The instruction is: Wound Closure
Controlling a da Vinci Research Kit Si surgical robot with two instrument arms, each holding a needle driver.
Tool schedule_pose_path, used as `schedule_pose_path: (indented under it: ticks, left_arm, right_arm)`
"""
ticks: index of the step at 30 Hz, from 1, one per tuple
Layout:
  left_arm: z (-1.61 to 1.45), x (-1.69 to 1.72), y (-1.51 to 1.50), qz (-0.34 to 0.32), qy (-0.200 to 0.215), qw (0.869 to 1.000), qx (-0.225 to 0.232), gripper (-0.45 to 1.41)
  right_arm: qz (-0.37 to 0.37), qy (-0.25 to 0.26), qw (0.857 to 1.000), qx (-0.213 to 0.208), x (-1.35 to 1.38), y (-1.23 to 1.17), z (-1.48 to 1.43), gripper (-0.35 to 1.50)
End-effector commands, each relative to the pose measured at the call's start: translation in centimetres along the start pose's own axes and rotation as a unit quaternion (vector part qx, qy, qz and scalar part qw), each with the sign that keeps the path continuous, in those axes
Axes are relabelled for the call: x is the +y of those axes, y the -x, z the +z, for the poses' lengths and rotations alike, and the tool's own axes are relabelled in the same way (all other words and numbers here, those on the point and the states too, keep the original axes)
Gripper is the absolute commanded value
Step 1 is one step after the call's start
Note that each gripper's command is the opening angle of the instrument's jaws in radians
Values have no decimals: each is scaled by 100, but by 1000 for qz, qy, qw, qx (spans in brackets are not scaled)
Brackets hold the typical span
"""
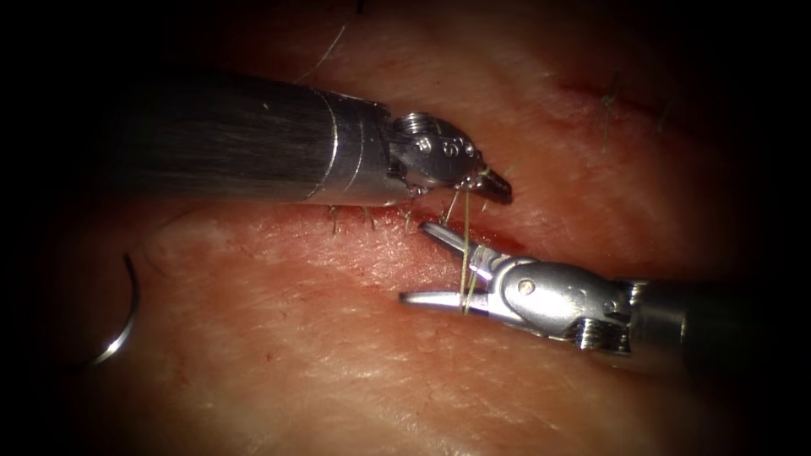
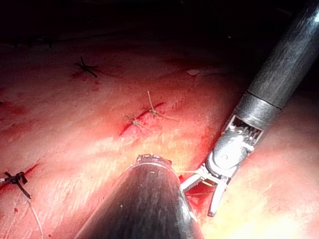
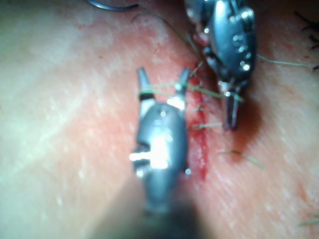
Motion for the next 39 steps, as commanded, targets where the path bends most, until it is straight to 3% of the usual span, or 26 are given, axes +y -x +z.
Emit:
schedule_pose_path:
  ticks: [1, 9, 19, 27, 39]
  left_arm:
    - [9, -4, 4, 0, -1, 1000, -1, -45]
    - [4, -11, 23, -4, 3, 1000, 5, -45]
    - [18, 7, 33, 0, -2, 1000, 21, -45]
    - [13, 27, 54, 0, 3, 1000, 21, -45]
    - [17, 47, 57, 4, 2, 1000, 19, -45]
  right_arm:
    - [4, 4, 1000, 7, 1, 5, 0, 57]
    - [8, 29, 999, 33, 15, 1, -19, 49]
    - [15, 71, 995, 64, 32, 2, -30, 44]
    - [43, 99, 992, 63, 46, 9, -42, 44]
    - [130, 166, 977, 43, 63, 35, -51, 44]
